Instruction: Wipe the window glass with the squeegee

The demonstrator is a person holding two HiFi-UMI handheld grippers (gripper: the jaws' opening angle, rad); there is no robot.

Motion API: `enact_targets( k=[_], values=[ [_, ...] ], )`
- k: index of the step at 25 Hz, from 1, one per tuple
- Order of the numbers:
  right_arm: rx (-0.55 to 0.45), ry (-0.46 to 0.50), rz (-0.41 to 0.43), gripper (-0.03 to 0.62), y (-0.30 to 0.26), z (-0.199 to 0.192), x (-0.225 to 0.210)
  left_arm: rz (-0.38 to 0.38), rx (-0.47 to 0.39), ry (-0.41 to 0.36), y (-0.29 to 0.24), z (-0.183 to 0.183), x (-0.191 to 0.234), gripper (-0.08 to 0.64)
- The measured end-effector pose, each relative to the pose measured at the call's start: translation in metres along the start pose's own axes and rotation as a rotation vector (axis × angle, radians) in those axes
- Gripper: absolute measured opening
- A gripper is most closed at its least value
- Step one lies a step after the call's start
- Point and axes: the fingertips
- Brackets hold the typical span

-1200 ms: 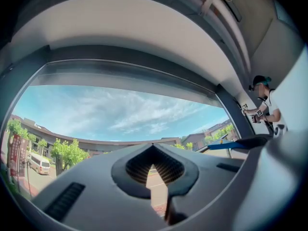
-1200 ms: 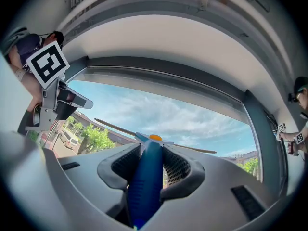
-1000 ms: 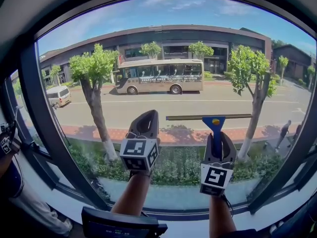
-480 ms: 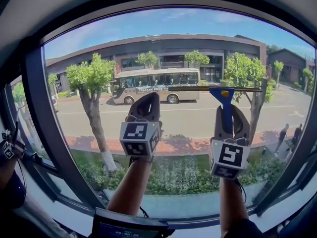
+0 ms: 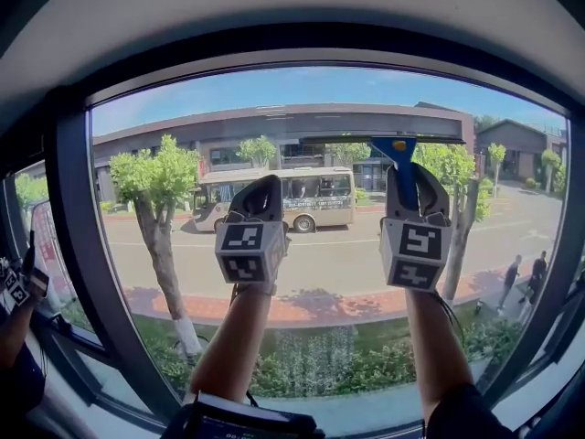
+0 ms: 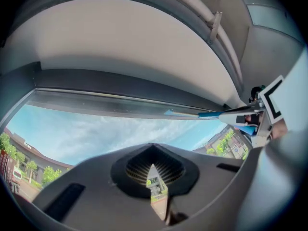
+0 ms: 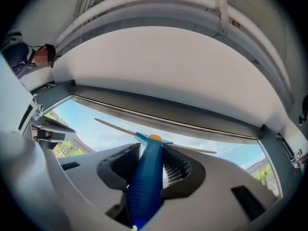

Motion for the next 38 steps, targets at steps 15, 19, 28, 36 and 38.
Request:
enact_targets(
  k=[15, 19, 28, 36, 38],
  values=[
    [-0.049, -0.005, -0.055, 0.143, -0.083, 0.077, 0.017, -0.033, -0.089, -0.045, -0.02, 0.031, 0.04, 0.002],
    [-0.044, 0.01, -0.067, 0.143, -0.094, 0.089, -0.002, -0.019, -0.102, -0.049, -0.02, 0.048, 0.032, 0.002],
    [-0.075, 0.016, -0.074, 0.143, -0.107, 0.103, -0.008, -0.02, -0.096, -0.068, -0.02, 0.045, 0.024, 0.002],
    [-0.086, 0.022, -0.077, 0.143, -0.104, 0.096, -0.007, -0.022, -0.09, -0.063, -0.02, 0.039, 0.019, 0.002],
    [-0.087, 0.023, -0.077, 0.143, -0.101, 0.093, -0.007, -0.024, -0.09, -0.062, -0.02, 0.036, 0.016, 0.002]
  ],
)
Point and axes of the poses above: the fingertips, and each gripper's own axes: y backward along the fingers, x to its left, z out of its top, and after that the axes turned 13 degrees about x, right-handed
